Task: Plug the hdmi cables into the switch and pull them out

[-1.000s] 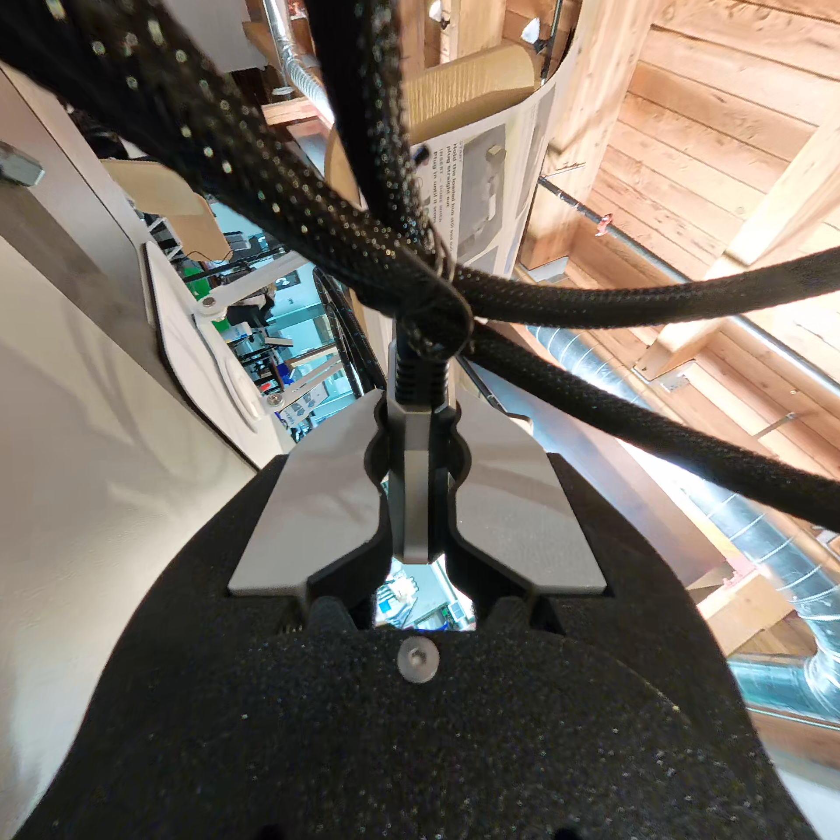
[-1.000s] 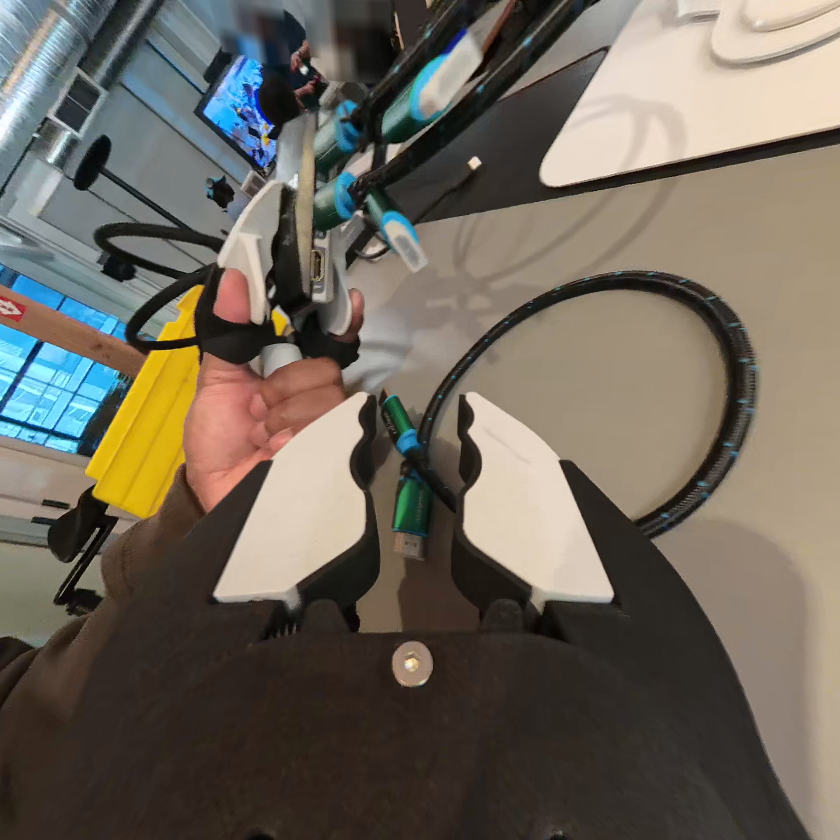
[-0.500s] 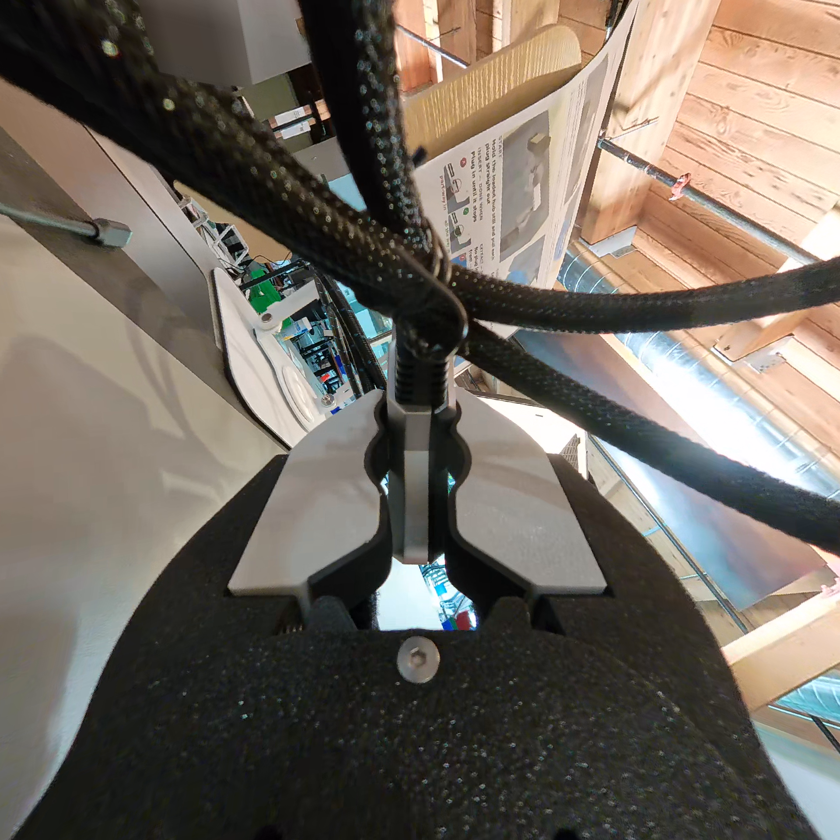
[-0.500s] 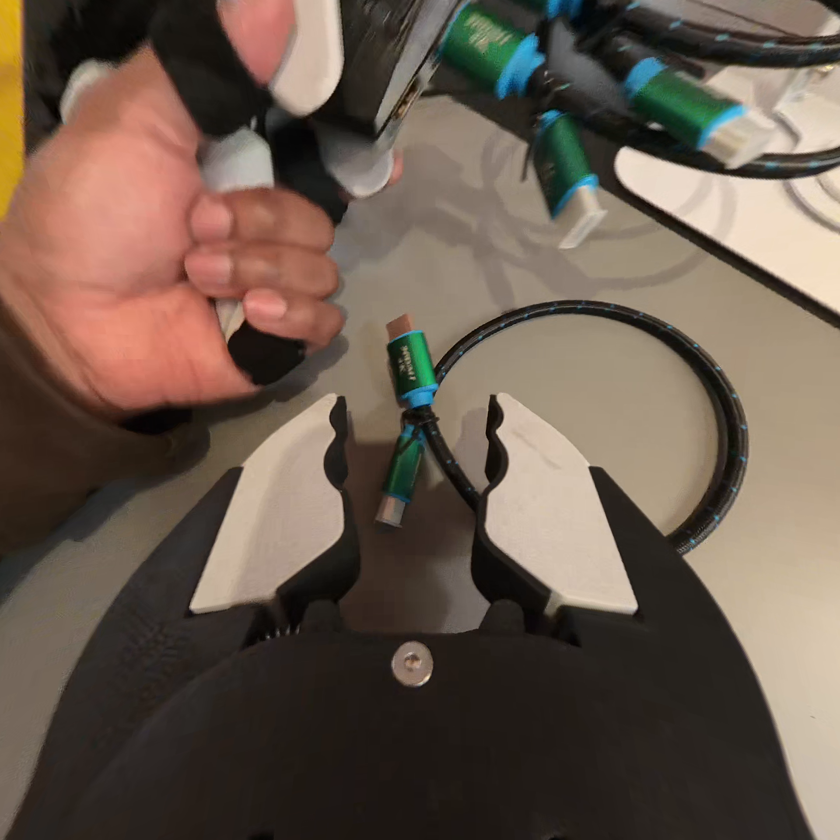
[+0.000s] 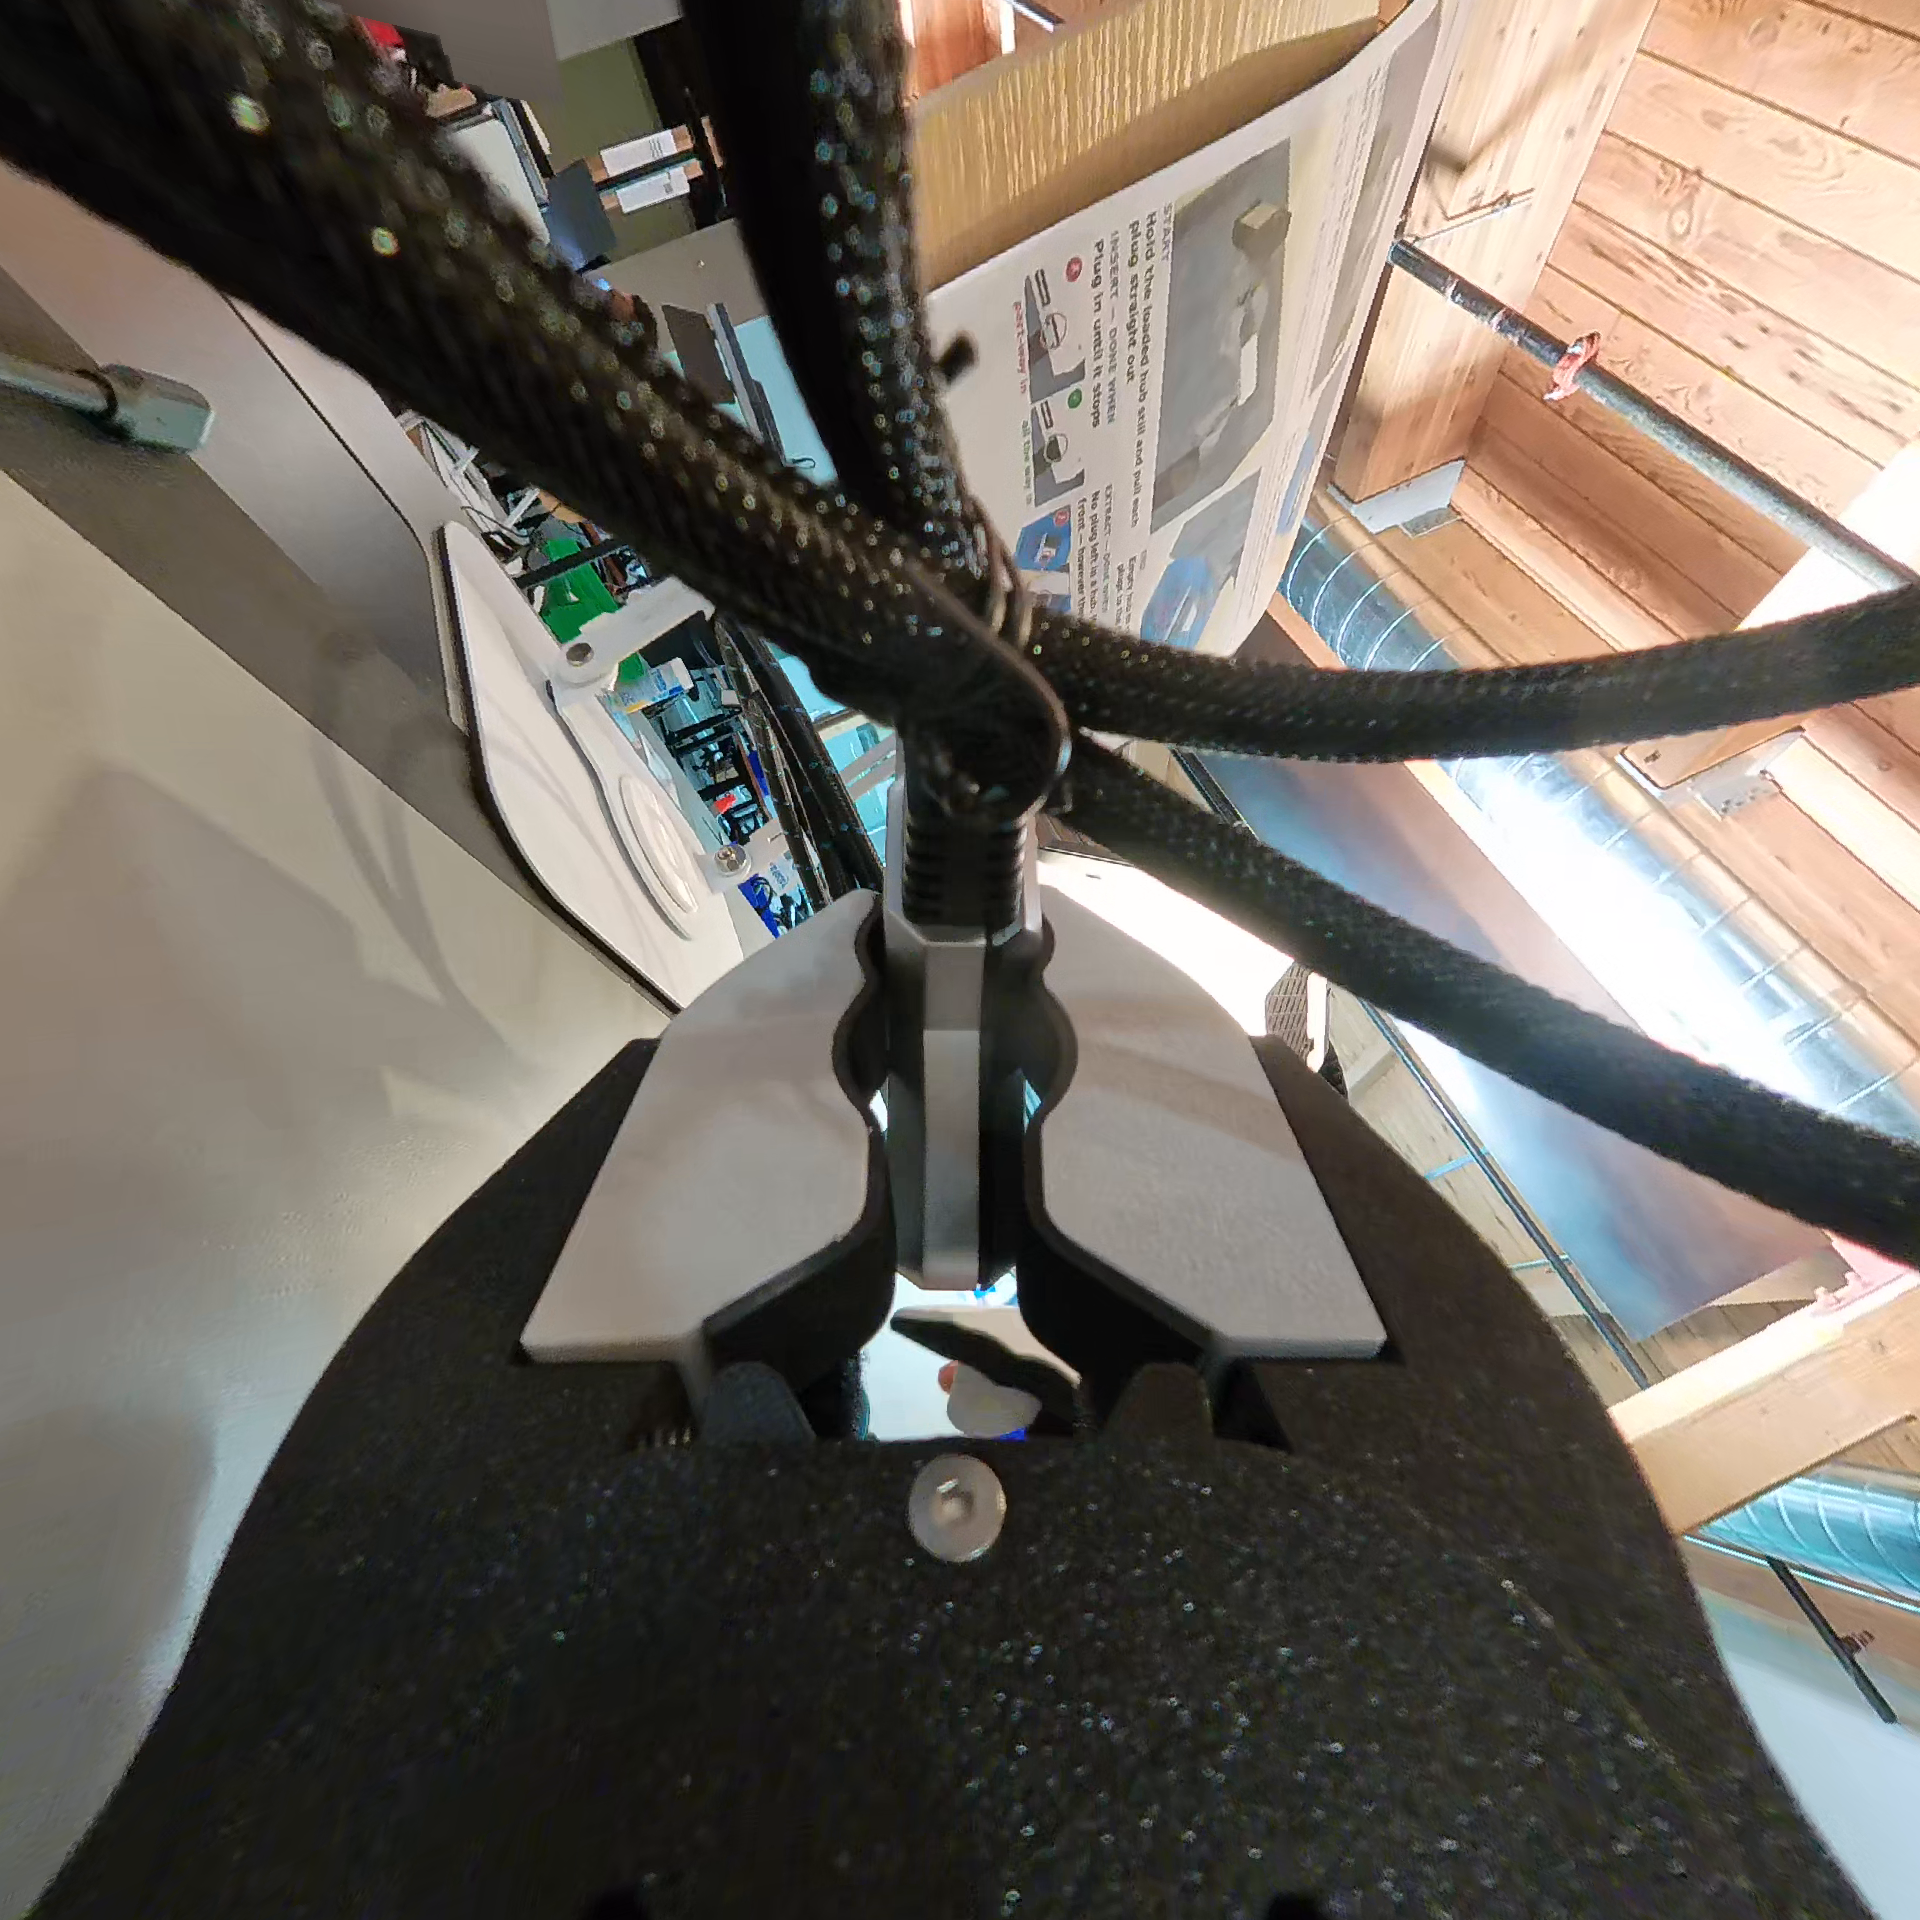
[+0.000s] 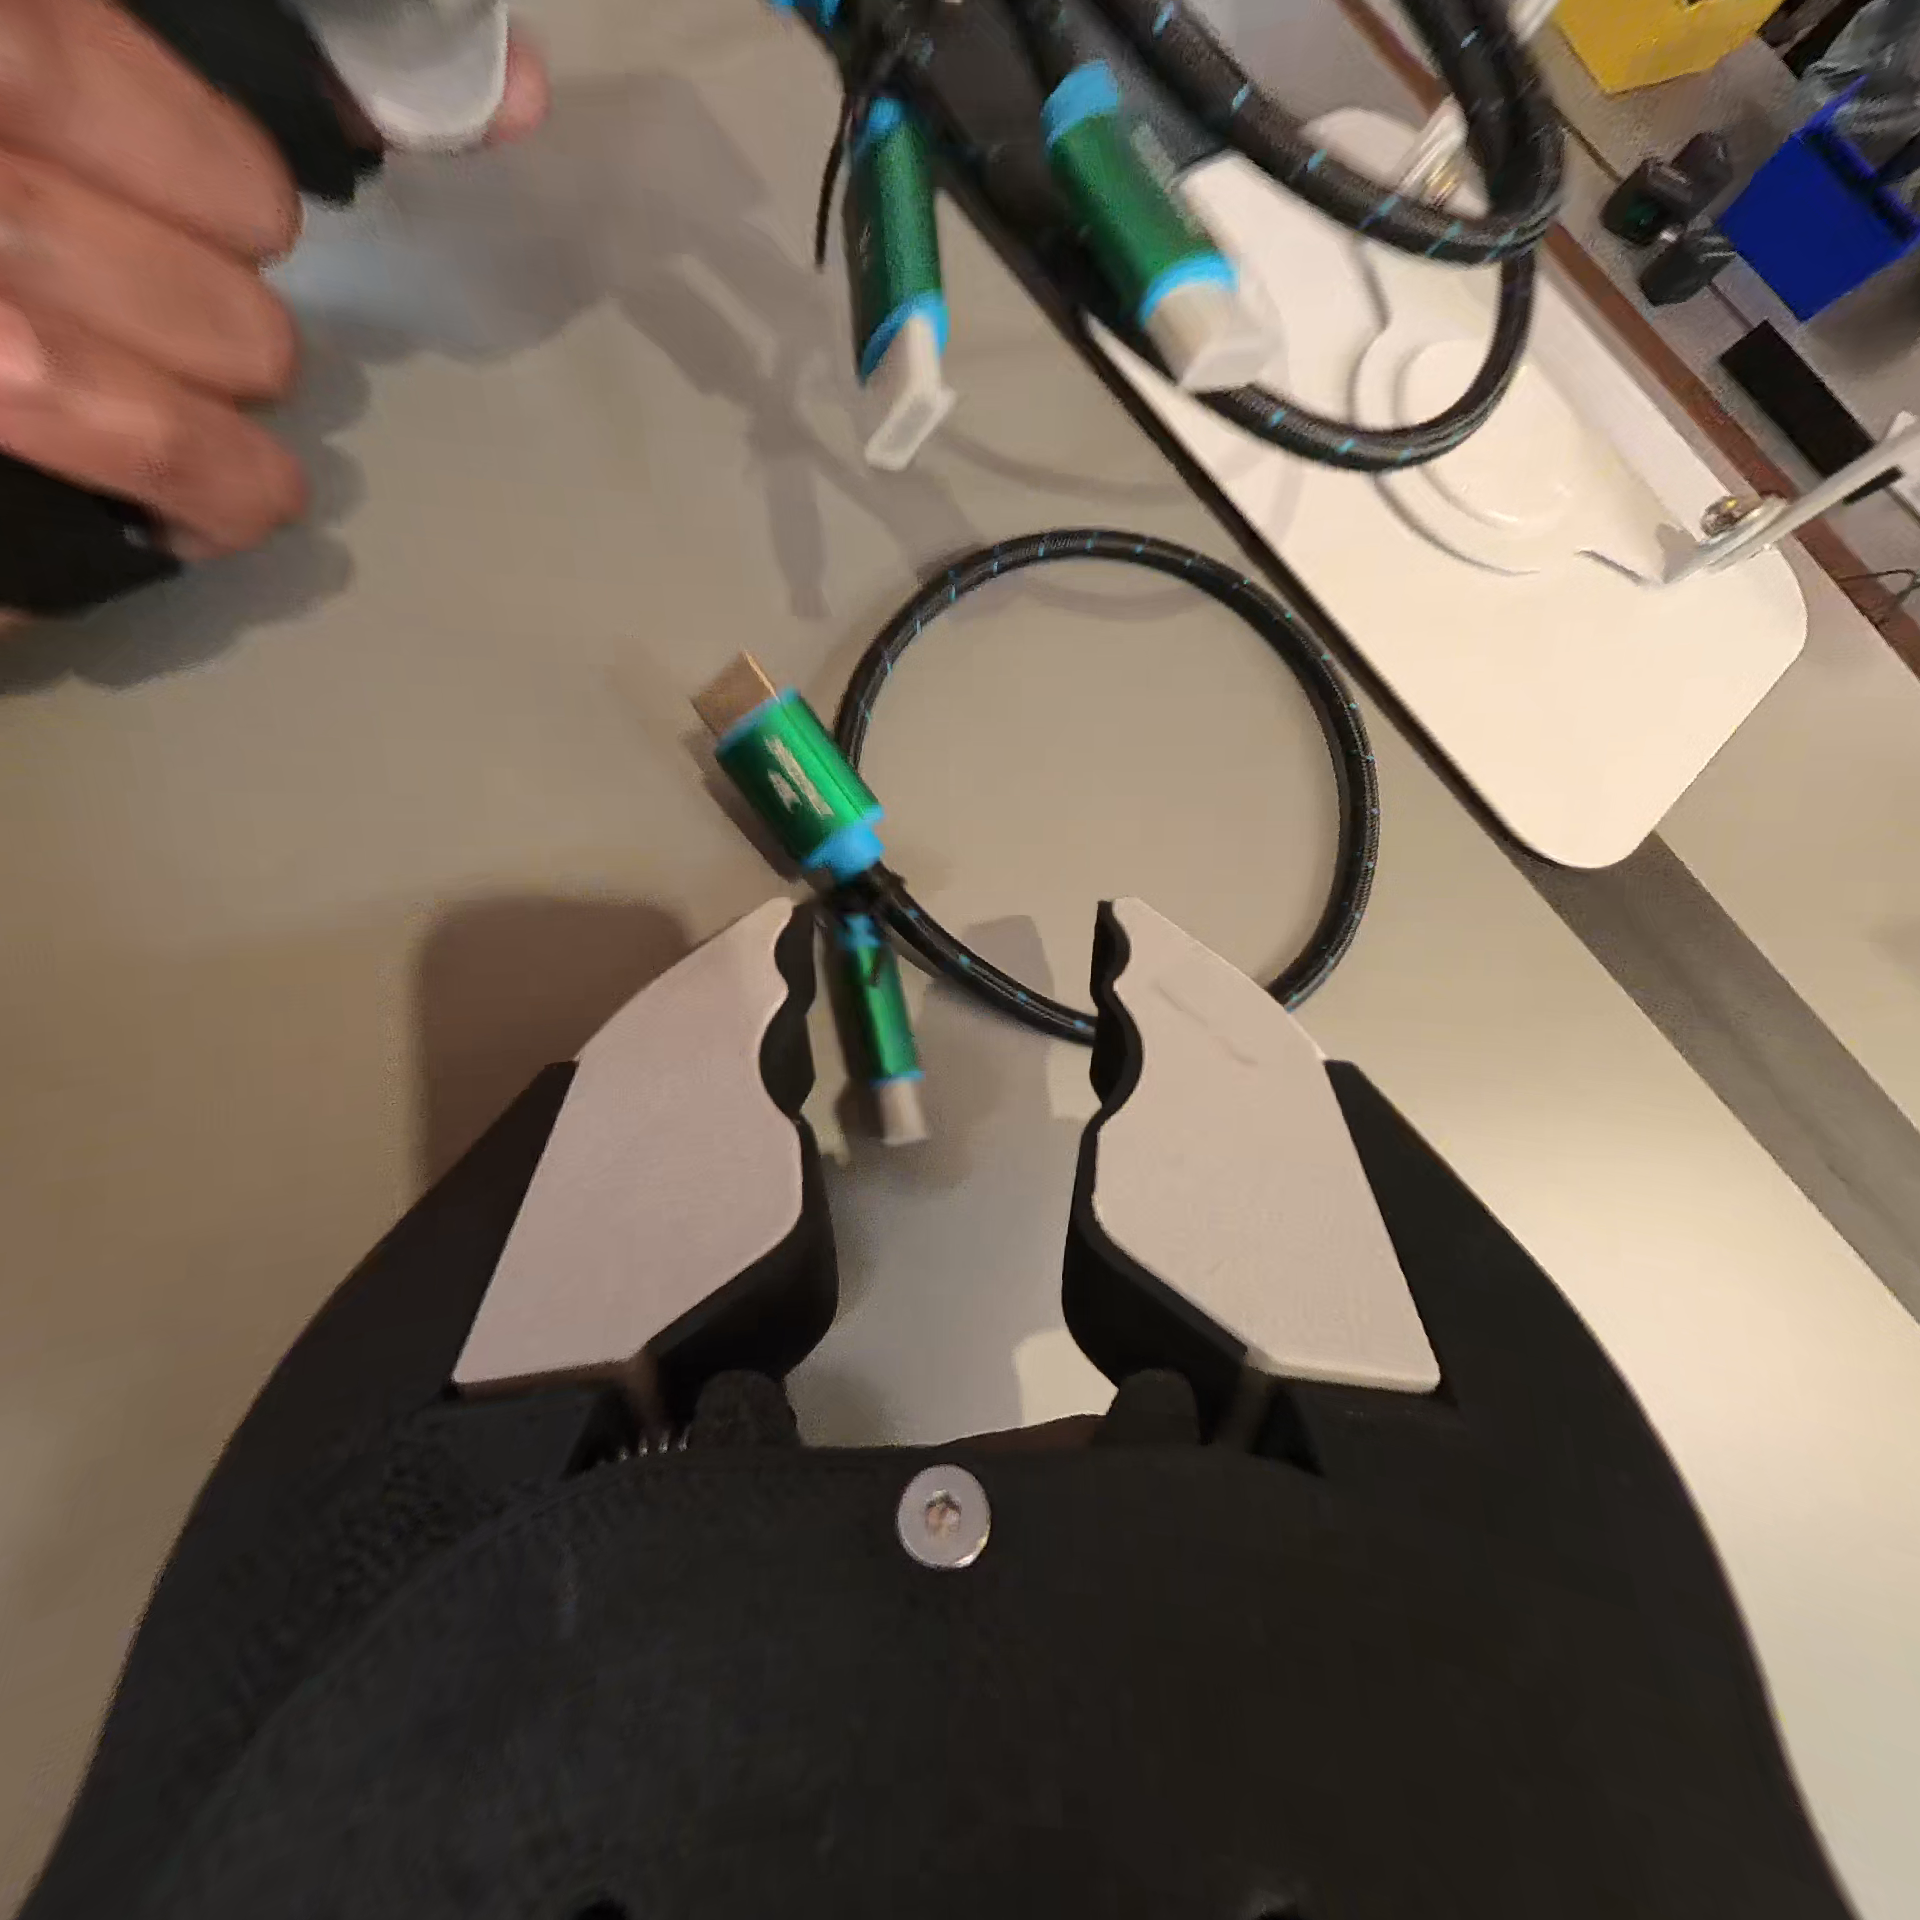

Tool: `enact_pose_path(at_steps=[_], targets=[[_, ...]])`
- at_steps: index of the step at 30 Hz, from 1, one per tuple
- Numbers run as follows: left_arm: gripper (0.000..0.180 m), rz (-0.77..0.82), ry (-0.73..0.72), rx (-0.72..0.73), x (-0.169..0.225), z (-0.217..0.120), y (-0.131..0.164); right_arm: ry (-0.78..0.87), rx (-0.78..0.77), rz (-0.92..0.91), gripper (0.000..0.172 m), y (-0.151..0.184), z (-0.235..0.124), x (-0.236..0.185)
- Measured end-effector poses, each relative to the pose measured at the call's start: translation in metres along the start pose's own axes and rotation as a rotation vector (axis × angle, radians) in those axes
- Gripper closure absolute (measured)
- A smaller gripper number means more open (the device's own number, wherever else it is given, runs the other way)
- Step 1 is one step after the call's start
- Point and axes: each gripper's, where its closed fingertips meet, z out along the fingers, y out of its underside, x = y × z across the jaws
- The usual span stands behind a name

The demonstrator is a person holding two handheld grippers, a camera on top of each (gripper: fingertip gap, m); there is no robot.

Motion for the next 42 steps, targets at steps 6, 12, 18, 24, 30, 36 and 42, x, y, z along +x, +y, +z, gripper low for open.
enact_pose_path(at_steps=[6, 12, 18, 24, 30, 36, 42], targets=[[0.159, 0.006, 0.0, -0.017, 0.001, 0.002, 0.004, -0.201, 0.105, 0.107, 0.122, -0.024, -0.011, -0.03], [0.159, 0.002, -0.004, -0.018, 0.0, 0.003, 0.005, -0.266, 0.111, 0.166, 0.122, -0.029, -0.011, -0.046], [0.159, -0.004, -0.01, -0.023, -0.001, 0.003, 0.004, -0.331, 0.107, 0.277, 0.122, -0.036, -0.014, -0.062], [0.159, -0.036, 0.006, -0.021, 0.0, 0.005, 0.003, -0.237, 0.166, 0.275, 0.121, -0.034, -0.014, -0.065], [0.159, -0.074, 0.001, -0.078, -0.003, 0.008, 0.013, 0.064, 0.215, -0.044, 0.118, -0.018, -0.022, -0.035], [0.158, -0.074, -0.024, -0.156, -0.006, 0.014, 0.031, 0.04, 0.205, -0.321, 0.12, -0.005, -0.014, -0.039], [0.158, -0.067, -0.028, -0.166, -0.006, 0.015, 0.034, 0.146, 0.204, -0.395, 0.13, -0.014, 0.001, -0.016]])
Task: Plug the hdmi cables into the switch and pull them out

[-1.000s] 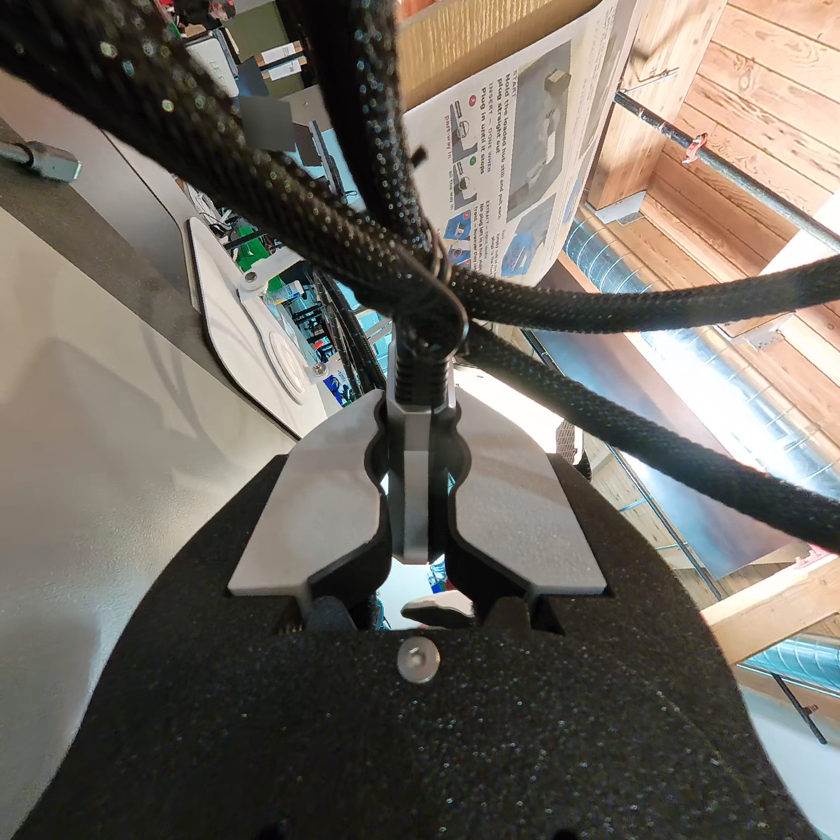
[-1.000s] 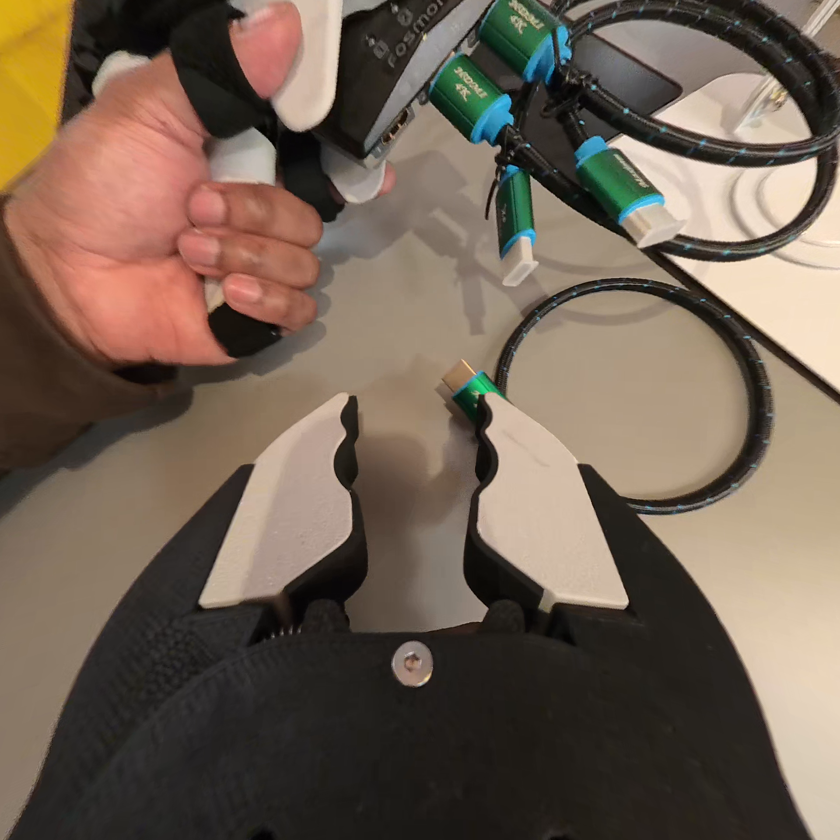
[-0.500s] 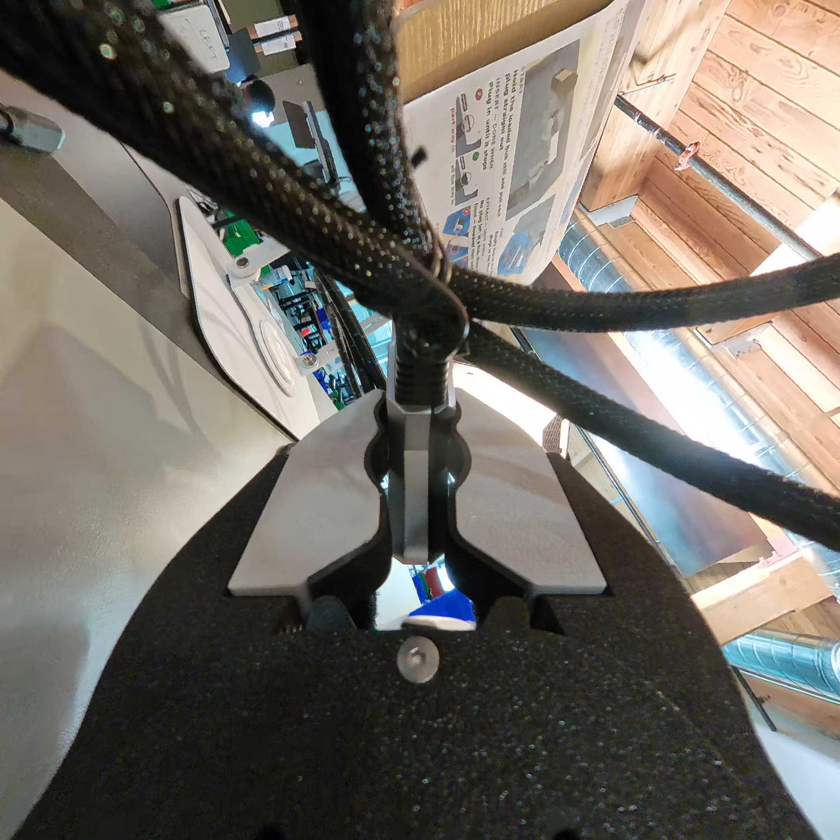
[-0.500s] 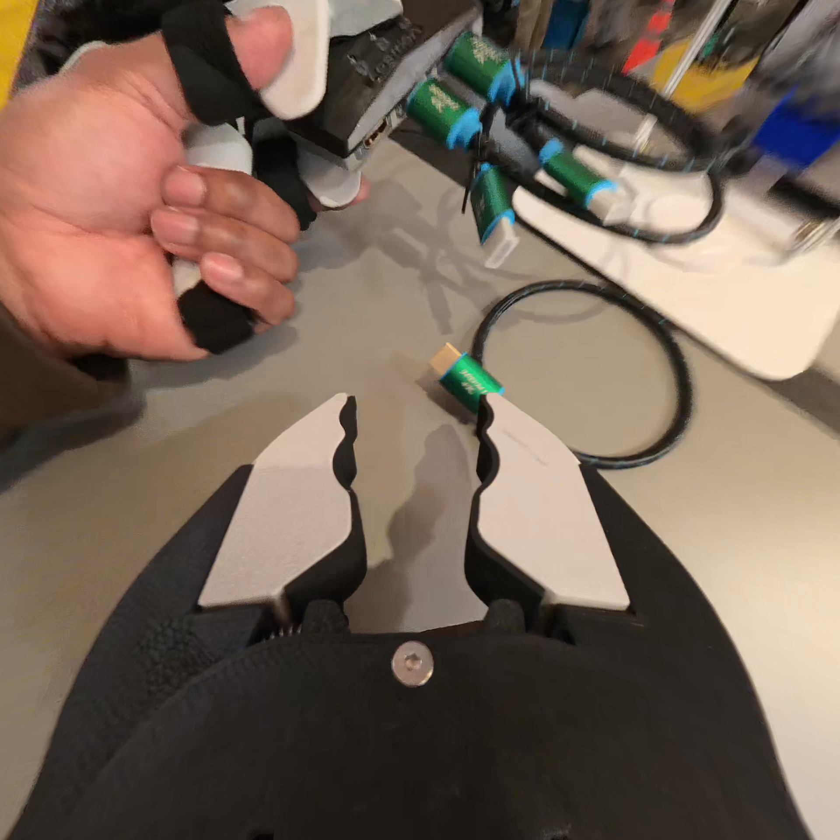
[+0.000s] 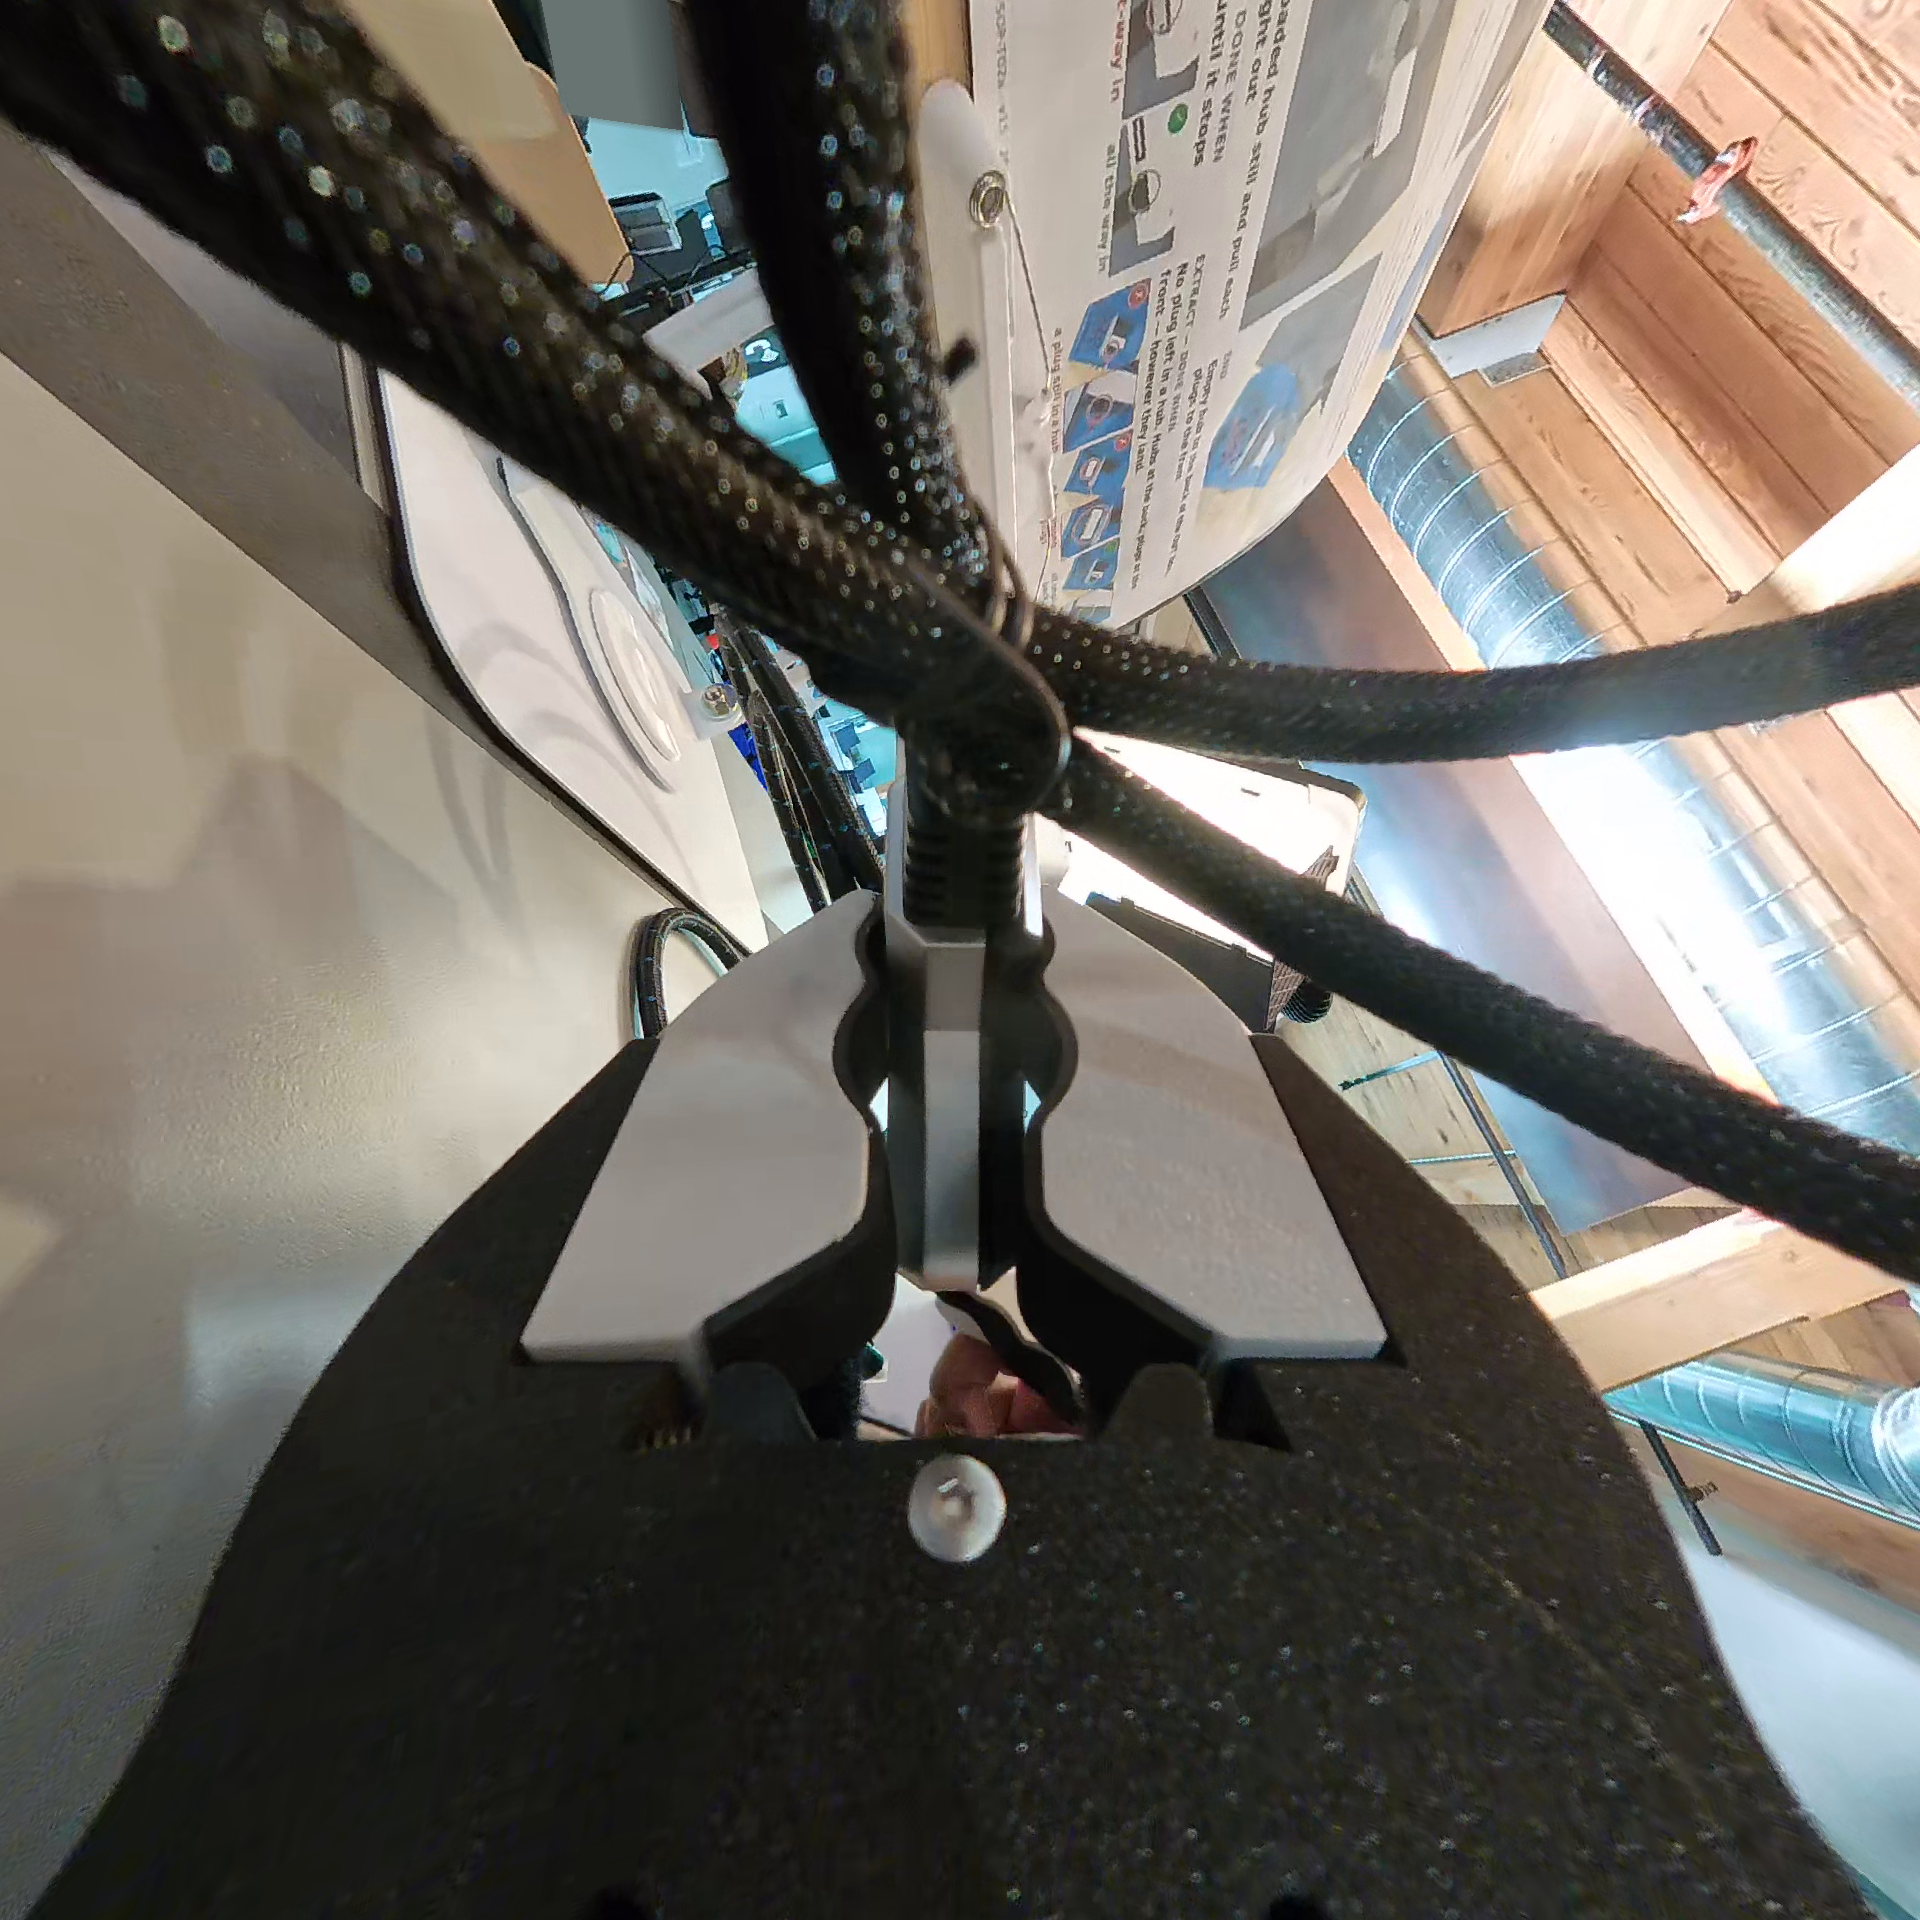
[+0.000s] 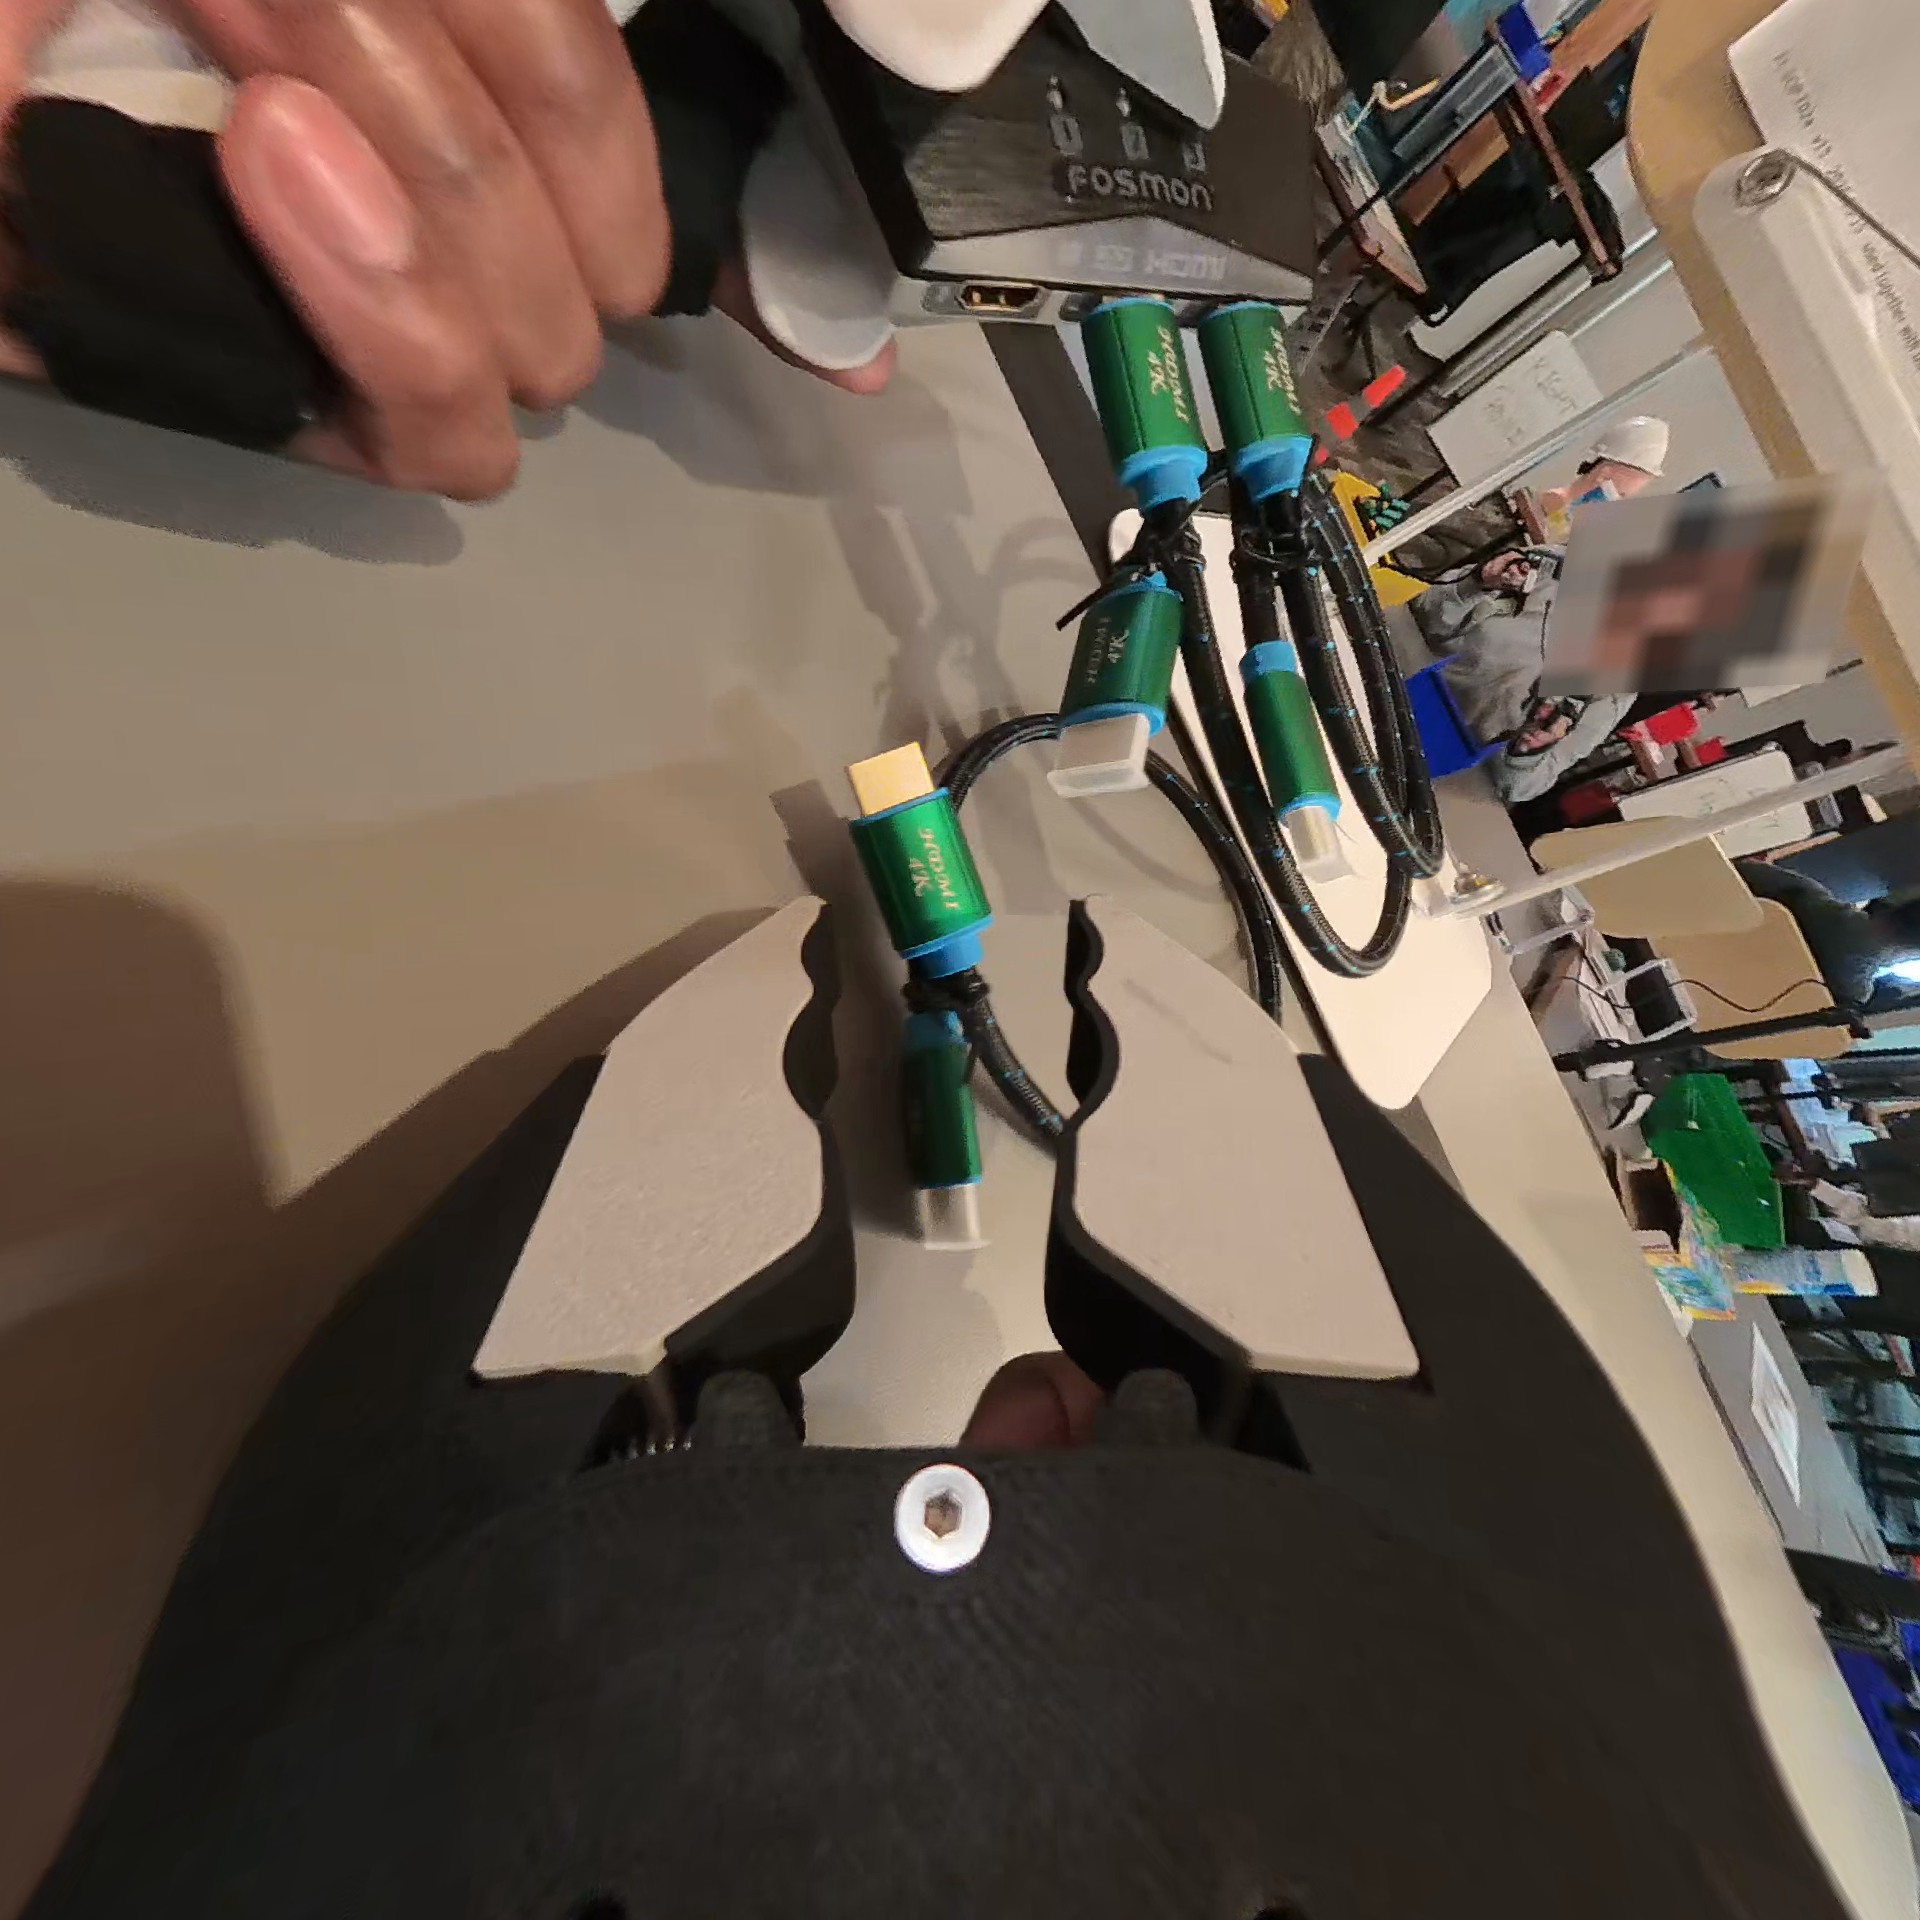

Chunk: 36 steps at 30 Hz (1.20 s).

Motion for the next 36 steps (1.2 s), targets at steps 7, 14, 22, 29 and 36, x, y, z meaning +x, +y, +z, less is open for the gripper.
enact_pose_path(at_steps=[7, 14, 22, 29, 36], targets=[[0.158, 0.006, -0.005, -0.001, -0.001, 0.001, 0.001, -0.082, -0.04, -0.008, 0.15, 0.002, 0.012, -0.003], [0.158, 0.021, -0.003, -0.014, 0.001, 0.004, 0.004, 0.026, 0.006, -0.056, 0.152, -0.016, 0.014, -0.007], [0.159, 0.079, 0.041, -0.118, 0.011, 0.013, 0.024, 0.062, 0.108, 0.051, 0.152, -0.051, 0.012, -0.013], [0.158, 0.147, 0.084, -0.176, 0.02, 0.016, 0.036, 0.09, 0.099, 0.18, 0.152, -0.043, 0.009, 0.003], [0.158, 0.309, 0.135, -0.244, 0.034, 0.017, 0.049, 0.065, 0.115, 0.201, 0.152, -0.041, 0.005, 0.005]])
